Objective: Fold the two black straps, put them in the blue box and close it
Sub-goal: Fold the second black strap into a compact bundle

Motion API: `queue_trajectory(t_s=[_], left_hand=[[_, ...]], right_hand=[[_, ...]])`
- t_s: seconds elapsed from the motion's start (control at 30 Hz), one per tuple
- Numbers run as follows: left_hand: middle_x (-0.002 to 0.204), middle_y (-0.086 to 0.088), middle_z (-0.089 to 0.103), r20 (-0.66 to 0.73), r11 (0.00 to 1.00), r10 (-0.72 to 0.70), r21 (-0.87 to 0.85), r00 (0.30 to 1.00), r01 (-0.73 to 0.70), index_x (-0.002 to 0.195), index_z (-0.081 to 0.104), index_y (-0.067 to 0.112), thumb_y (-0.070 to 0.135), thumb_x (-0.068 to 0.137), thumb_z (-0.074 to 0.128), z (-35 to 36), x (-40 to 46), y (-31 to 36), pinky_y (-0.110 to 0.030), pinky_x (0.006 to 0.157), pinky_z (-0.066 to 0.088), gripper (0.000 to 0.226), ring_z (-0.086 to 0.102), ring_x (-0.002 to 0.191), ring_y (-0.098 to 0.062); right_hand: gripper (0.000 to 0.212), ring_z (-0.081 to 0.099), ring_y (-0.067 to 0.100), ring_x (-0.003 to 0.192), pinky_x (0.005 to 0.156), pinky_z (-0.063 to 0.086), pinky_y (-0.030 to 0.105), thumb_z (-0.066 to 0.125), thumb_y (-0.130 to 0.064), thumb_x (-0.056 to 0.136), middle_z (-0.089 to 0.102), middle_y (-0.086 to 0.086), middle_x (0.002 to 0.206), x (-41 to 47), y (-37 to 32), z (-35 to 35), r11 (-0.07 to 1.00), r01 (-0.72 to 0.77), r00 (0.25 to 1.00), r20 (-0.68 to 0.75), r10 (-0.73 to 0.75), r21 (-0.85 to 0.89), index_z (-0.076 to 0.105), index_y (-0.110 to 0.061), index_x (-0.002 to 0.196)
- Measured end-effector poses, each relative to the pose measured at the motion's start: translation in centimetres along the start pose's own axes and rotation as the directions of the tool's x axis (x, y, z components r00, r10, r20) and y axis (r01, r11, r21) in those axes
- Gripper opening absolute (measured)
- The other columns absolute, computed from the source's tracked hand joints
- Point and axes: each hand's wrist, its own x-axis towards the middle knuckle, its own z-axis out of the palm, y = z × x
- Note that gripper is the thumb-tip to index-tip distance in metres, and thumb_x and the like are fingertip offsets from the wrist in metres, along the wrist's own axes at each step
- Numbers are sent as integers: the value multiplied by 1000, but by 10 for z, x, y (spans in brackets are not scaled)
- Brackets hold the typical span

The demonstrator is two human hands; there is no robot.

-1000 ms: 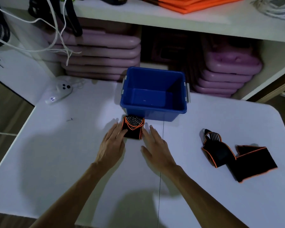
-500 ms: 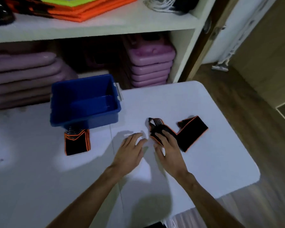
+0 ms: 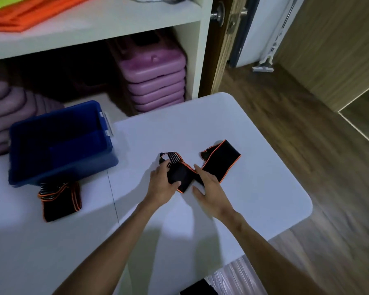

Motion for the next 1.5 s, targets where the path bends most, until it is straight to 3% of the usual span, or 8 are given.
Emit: queue_trajectory(t_s=[0.13, 0.33, 0.63, 0.9, 1.1, 1.2, 1.27, 1.5], left_hand=[[122, -7, 41, 87, 979, 52, 190, 995, -68, 139, 38, 25, 8, 69, 63, -9, -9, 1, -38, 102, 36, 77, 37, 115, -29], [122, -3, 45, 74, 722, 483, 530, 873, -444, 118, 49, 19, -4, 62, 61, -44, -48, -15, -34, 90, 39, 61, 42, 111, -25], [135, -5, 53, 235, 648, 473, 560, 849, -516, 116, 53, 18, 12, 74, 57, -76, -130, -96, -31, 101, 32, 42, 45, 126, -22], [111, 7, 64, 219, 660, 459, 565, 861, -495, 101, 61, 23, -1, 70, 42, -98, -165, -134, -23, 97, 31, 44, 51, 107, -10], [115, 3, 64, 224, 607, 492, 605, 841, -516, 100, 63, 24, -5, 64, 26, -106, -163, -138, -26, 95, 33, 60, 54, 111, -14], [114, 0, 64, 209, 572, 552, 609, 807, -549, 108, 65, 19, -5, 67, 25, -103, -154, -120, -29, 93, 35, 62, 51, 110, -17], [113, -1, 63, 190, 568, 582, 600, 791, -563, 109, 64, 18, -2, 72, 30, -96, -143, -101, -29, 92, 36, 54, 54, 106, -19], [106, 7, 59, 183, 635, 591, 494, 786, -593, 101, 59, 24, 1, 67, 55, -36, -82, -25, -30, 87, 37, 41, 52, 101, -18]], right_hand=[[54, 48, -6, 104, 91, 34, 4, 50, -11, 95, 66, -3, 108, -10, -6, 4, 997, 61, 996, 59, -63, 48, 38, -21, 146], [49, 55, 19, 110, 95, 46, 35, 45, -18, 94, 66, 2, 115, -16, -3, 20, 979, 186, 979, 99, -177, -81, 45, -22, 143], [39, 43, 31, 126, 90, 46, 46, 52, -18, 96, 47, 8, 142, 18, -12, 34, 846, 248, 964, 30, -265, -471, 55, -21, 134], [43, 22, 36, 144, 97, 36, 53, 49, -27, 95, 44, 0, 148, 51, -14, 20, 689, 95, 995, 60, -75, -719, 47, -19, 137], [34, 30, 32, 142, 107, 33, 50, 49, -21, 97, 58, 2, 137, 49, -13, 12, 851, 225, 974, 119, -192, -474, 58, -19, 130], [27, 55, 35, 119, 93, 48, 45, 55, -6, 89, 73, 9, 101, 46, -5, -5, 925, 218, 968, -52, -246, -311, 70, -15, 111], [32, 57, 36, 108, 88, 50, 47, 52, -1, 86, 71, 9, 104, 48, 1, -22, 936, 148, 959, -186, -215, -319, 71, -15, 107], [57, 39, 36, 133, 101, 41, 58, 53, -35, 84, 47, 14, 139, 63, 36, -75, 918, -332, 933, -220, 285, -215, 41, -24, 138]])
